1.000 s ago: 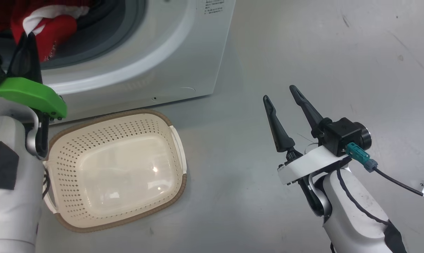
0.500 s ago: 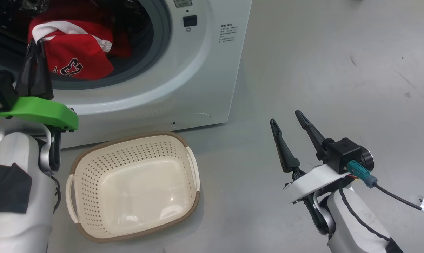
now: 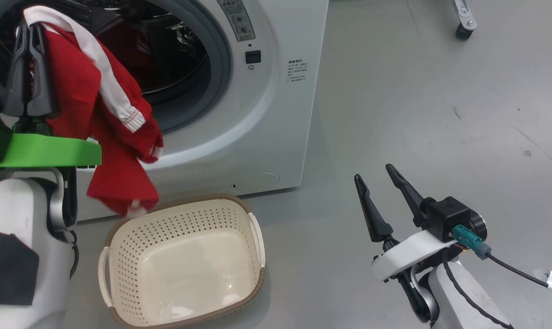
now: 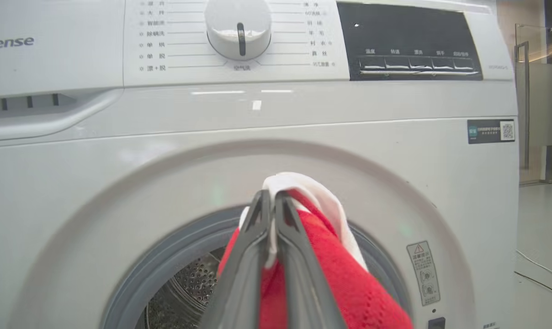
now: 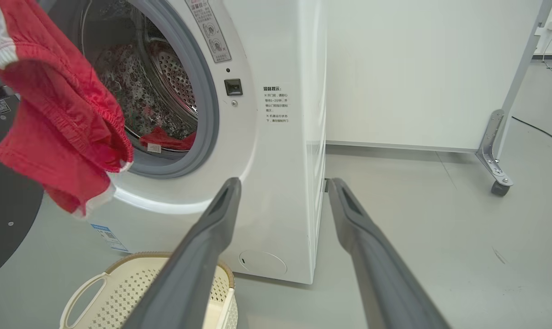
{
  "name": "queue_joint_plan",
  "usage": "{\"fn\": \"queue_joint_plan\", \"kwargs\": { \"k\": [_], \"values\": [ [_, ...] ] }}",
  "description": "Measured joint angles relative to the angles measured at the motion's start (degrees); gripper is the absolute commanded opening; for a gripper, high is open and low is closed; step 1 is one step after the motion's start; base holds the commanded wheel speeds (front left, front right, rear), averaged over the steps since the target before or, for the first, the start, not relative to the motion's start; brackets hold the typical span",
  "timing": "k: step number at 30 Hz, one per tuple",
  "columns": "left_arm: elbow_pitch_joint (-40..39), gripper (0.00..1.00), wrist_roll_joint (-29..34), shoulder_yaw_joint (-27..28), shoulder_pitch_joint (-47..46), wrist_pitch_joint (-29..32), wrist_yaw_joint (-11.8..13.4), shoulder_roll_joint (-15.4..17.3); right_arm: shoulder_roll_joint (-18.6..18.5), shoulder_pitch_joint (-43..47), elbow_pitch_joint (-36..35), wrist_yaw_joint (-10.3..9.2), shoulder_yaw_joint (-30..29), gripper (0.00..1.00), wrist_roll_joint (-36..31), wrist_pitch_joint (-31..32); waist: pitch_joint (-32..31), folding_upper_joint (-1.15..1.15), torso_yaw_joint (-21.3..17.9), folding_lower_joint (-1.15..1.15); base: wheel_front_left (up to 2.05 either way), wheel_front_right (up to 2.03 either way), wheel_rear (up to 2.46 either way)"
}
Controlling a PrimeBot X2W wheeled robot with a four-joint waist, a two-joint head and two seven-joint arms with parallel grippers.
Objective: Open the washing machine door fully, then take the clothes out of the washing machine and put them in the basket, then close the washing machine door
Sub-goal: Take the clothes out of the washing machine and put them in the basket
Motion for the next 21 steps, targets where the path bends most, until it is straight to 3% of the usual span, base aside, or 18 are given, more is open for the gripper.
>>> {"fn": "queue_joint_plan", "kwargs": {
  "k": [10,21],
  "values": [
    [-9.7,0.00,1.6,0.4,5.9,-0.1,1.1,-0.2,0.0,1.0,-0.2,0.32,-0.2,1.00,0.1,0.0,-1.5,0.00,0.1,0.00,0.00,0.00,0.00],
    [-8.9,0.00,-0.2,0.0,18.5,2.1,2.0,-2.6,0.0,1.0,-1.1,0.49,-0.2,1.00,0.1,0.0,-0.6,0.00,-0.1,0.00,0.00,0.00,0.00]
  ]
}}
